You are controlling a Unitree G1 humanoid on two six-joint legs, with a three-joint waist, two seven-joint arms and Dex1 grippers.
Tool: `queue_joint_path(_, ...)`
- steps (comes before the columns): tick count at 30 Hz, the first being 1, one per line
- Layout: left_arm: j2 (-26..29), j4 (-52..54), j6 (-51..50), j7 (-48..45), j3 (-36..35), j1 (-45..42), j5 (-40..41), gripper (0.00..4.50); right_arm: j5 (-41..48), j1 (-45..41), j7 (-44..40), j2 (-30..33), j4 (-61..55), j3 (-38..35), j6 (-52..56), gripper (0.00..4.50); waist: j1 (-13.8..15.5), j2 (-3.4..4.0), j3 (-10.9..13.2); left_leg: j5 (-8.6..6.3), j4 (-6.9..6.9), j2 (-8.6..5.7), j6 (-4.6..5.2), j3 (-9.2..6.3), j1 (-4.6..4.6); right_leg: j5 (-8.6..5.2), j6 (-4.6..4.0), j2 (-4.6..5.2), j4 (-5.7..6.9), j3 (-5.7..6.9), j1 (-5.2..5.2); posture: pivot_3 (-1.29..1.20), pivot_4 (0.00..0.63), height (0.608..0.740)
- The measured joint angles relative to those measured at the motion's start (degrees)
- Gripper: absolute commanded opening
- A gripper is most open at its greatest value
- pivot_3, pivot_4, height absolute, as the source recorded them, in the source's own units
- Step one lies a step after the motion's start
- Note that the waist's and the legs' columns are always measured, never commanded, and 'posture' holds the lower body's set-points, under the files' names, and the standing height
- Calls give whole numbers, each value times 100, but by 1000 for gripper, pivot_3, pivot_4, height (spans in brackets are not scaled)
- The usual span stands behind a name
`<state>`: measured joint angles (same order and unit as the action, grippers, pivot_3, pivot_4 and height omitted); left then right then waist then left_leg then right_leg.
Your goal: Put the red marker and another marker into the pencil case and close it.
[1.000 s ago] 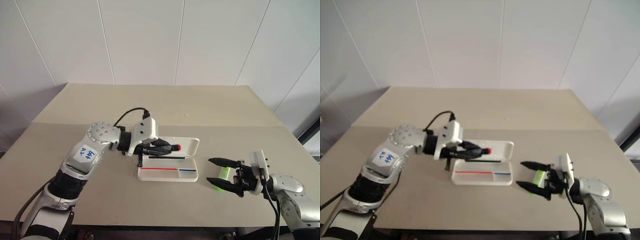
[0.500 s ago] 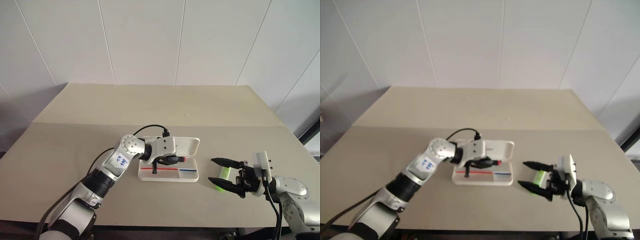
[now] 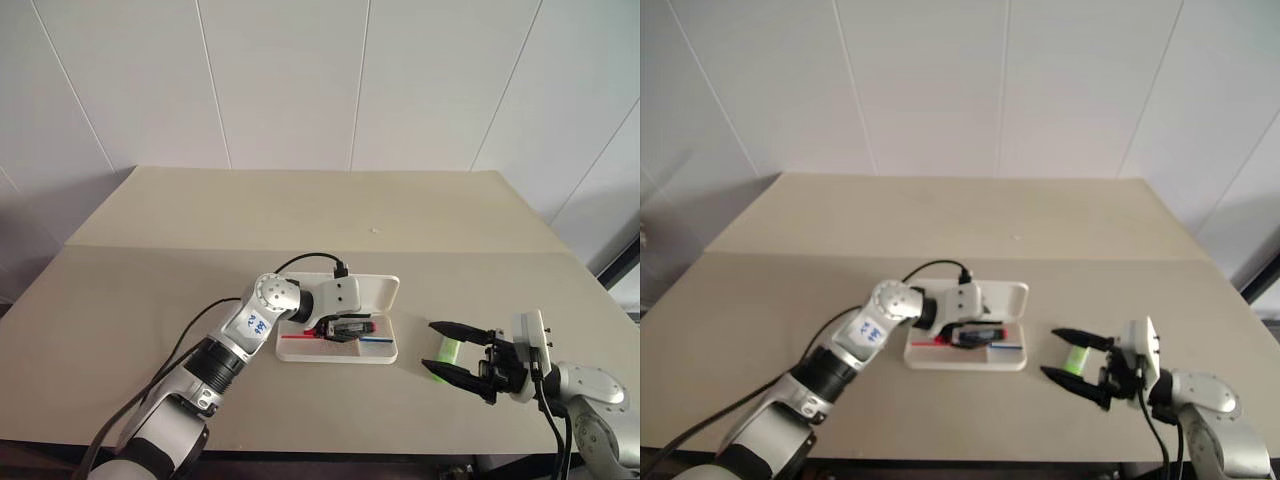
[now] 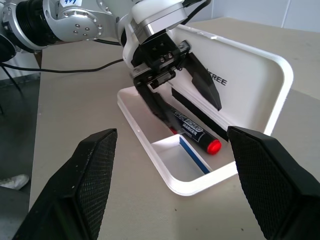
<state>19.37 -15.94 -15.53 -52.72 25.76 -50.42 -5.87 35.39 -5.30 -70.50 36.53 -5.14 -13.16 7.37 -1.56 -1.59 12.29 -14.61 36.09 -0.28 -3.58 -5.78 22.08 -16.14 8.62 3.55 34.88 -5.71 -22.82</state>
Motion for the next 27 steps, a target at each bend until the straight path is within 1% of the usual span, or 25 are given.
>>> queue_joint_path(1,-22,4,-8,-4,0,0,0,4478,1,2,1,0,-21,-7,0,4500,-1,0,0,0,0,0,0,0,0,0,0,0,0,0,0,0,150,740)
queue_joint_path(10,32,760,-318,-259,-231,76,199,4478,1,195,163,0,-259,-75,58,4500,0,0,0,0,0,0,0,0,0,0,0,0,2,0,0,0,150,740)
queue_joint_path(13,95,1027,-370,-336,-347,205,369,4478,-6,375,371,-6,-454,-75,131,4500,0,0,0,0,0,1,0,-1,-1,-1,0,0,4,-1,0,0,150,740)
queue_joint_path(17,257,1393,-373,-512,-546,421,674,4478,-91,626,878,-144,-765,-75,180,4500,-1,1,-1,0,0,2,0,-1,-4,-2,-2,0,8,-1,0,0,150,740)
queue_joint_path(21,343,1488,-368,-600,-711,572,891,4478,-226,806,1295,-235,-984,-63,254,4500,1,1,-1,0,4,1,0,0,-3,-2,-3,0,9,-1,0,0,150,740)
queue_joint_path(27,302,1138,-273,-556,-712,555,874,4478,-256,824,1388,-270,-1051,-27,255,4500,1,1,-1,0,5,1,0,0,-3,-2,-3,0,9,-1,1,0,150,740)
